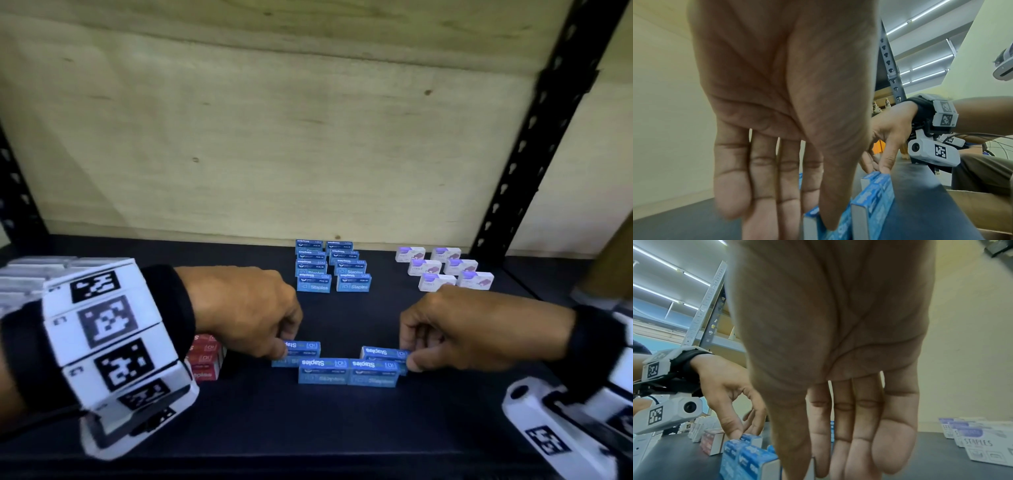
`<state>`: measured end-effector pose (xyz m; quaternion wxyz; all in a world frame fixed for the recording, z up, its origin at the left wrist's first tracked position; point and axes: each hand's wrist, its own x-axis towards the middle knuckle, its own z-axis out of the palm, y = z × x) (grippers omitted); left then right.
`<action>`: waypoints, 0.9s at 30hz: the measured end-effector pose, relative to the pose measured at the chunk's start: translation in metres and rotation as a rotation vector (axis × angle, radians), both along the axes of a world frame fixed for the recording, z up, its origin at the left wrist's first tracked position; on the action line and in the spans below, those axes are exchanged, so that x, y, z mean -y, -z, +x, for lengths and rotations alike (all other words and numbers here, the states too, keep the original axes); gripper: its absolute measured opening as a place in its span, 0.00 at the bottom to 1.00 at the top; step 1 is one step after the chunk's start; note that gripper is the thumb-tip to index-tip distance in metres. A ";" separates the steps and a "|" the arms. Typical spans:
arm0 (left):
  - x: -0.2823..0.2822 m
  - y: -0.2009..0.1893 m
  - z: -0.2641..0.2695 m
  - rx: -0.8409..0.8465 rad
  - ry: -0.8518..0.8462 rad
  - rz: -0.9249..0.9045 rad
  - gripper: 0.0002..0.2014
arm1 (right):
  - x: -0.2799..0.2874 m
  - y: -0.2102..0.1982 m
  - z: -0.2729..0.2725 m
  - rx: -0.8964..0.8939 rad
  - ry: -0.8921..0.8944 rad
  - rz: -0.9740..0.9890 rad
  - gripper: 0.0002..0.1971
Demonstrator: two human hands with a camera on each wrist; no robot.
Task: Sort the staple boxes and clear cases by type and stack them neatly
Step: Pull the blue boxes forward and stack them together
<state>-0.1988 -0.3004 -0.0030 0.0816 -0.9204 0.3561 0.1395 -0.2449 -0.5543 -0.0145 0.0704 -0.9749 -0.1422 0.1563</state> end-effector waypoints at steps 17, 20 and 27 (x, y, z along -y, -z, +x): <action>0.019 0.006 -0.018 -0.090 0.010 -0.009 0.23 | -0.026 0.007 -0.007 0.013 -0.091 -0.038 0.18; 0.024 0.008 -0.019 -0.058 0.032 -0.021 0.22 | -0.029 0.007 -0.007 0.029 -0.101 -0.051 0.18; 0.030 0.011 -0.020 -0.044 0.039 -0.062 0.18 | -0.035 0.009 -0.006 0.055 -0.139 -0.080 0.17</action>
